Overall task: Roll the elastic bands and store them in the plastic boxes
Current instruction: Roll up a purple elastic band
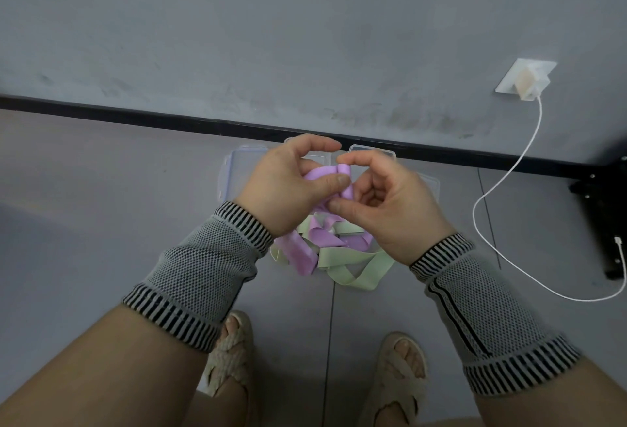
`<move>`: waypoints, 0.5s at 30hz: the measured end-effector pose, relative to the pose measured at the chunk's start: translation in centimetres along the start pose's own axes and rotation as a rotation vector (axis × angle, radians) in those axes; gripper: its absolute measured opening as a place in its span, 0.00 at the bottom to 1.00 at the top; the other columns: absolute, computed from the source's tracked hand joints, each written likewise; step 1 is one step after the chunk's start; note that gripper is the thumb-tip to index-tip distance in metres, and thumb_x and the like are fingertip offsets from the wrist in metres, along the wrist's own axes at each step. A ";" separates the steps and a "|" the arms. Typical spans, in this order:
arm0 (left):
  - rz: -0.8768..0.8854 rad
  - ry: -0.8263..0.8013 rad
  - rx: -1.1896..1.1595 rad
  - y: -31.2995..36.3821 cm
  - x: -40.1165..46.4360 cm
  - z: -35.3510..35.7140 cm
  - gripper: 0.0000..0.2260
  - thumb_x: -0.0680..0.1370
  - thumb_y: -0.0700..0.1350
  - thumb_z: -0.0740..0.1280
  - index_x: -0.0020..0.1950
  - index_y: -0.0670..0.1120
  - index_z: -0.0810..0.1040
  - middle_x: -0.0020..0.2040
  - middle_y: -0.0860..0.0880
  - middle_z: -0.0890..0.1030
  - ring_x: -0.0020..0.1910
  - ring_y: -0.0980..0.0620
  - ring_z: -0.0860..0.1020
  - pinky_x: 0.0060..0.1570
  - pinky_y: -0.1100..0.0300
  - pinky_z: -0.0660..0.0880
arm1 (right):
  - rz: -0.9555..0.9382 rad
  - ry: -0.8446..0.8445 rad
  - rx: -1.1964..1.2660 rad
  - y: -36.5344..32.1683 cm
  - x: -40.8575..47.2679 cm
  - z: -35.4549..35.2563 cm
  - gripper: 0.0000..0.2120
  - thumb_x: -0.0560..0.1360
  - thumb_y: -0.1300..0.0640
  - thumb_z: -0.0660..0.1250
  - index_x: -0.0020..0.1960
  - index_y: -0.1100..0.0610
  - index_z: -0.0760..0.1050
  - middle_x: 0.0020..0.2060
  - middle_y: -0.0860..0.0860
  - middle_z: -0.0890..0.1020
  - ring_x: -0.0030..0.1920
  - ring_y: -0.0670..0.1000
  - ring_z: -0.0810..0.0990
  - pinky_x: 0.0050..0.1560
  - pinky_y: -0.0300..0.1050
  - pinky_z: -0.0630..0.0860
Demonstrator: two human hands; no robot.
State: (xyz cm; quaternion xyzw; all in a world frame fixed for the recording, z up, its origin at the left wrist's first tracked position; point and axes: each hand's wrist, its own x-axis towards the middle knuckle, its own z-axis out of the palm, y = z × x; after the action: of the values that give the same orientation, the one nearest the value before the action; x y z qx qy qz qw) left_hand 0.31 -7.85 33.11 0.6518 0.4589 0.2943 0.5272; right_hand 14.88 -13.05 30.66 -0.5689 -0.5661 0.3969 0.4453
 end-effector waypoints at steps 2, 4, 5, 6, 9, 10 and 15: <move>-0.009 -0.018 -0.031 0.0 0.0 -0.4 0.14 0.73 0.39 0.71 0.57 0.49 0.75 0.33 0.50 0.83 0.31 0.56 0.79 0.36 0.65 0.77 | 0.008 -0.039 0.051 -0.1 -0.1 -0.4 0.19 0.72 0.61 0.71 0.55 0.41 0.74 0.33 0.50 0.80 0.35 0.48 0.78 0.43 0.41 0.77; -0.025 -0.035 -0.087 -0.1 0.0 -0.8 0.15 0.74 0.37 0.70 0.58 0.48 0.74 0.32 0.50 0.83 0.31 0.56 0.79 0.34 0.65 0.76 | 0.016 -0.069 0.078 -0.2 -0.2 -0.7 0.19 0.76 0.62 0.67 0.57 0.39 0.72 0.34 0.48 0.82 0.37 0.48 0.80 0.46 0.44 0.79; -0.030 -0.045 -0.111 -0.1 0.0 -0.9 0.15 0.74 0.37 0.69 0.59 0.48 0.74 0.33 0.49 0.83 0.31 0.56 0.79 0.34 0.65 0.76 | 0.020 -0.079 0.086 -0.2 -0.3 -0.8 0.20 0.76 0.63 0.65 0.58 0.39 0.72 0.34 0.49 0.83 0.37 0.49 0.81 0.47 0.46 0.79; -0.029 -0.057 -0.126 -0.1 0.0 -0.8 0.15 0.74 0.37 0.69 0.60 0.47 0.74 0.34 0.49 0.83 0.32 0.55 0.80 0.34 0.64 0.76 | 0.024 -0.085 0.098 -0.3 -0.4 -0.8 0.20 0.77 0.63 0.65 0.59 0.39 0.71 0.35 0.52 0.84 0.38 0.52 0.82 0.49 0.47 0.80; -0.013 -0.094 -0.125 -0.1 -0.1 -0.6 0.16 0.75 0.37 0.68 0.60 0.47 0.73 0.35 0.48 0.83 0.33 0.54 0.81 0.35 0.63 0.76 | 0.025 -0.093 0.134 -0.4 -0.4 -0.5 0.22 0.76 0.65 0.65 0.59 0.40 0.71 0.37 0.57 0.84 0.41 0.56 0.83 0.51 0.49 0.80; -0.010 -0.096 -0.105 -0.2 -0.1 -0.7 0.16 0.75 0.38 0.69 0.60 0.48 0.73 0.35 0.48 0.84 0.33 0.54 0.81 0.36 0.63 0.76 | 0.025 -0.089 0.149 -0.4 -0.4 -0.4 0.22 0.76 0.66 0.65 0.59 0.41 0.72 0.35 0.56 0.84 0.39 0.54 0.83 0.50 0.48 0.80; -0.016 -0.098 0.130 -0.7 0.0 -1.5 0.08 0.75 0.41 0.69 0.50 0.52 0.76 0.36 0.46 0.83 0.33 0.56 0.80 0.36 0.60 0.77 | 0.029 -0.056 0.152 -0.2 -0.2 -0.9 0.21 0.75 0.69 0.65 0.55 0.44 0.75 0.30 0.49 0.81 0.34 0.46 0.80 0.44 0.43 0.79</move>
State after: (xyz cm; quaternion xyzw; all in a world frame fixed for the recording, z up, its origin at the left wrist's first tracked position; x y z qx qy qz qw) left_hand -1.22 -7.17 32.87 0.6945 0.4561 0.2272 0.5079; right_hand 15.67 -13.32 31.13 -0.5301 -0.5384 0.4608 0.4655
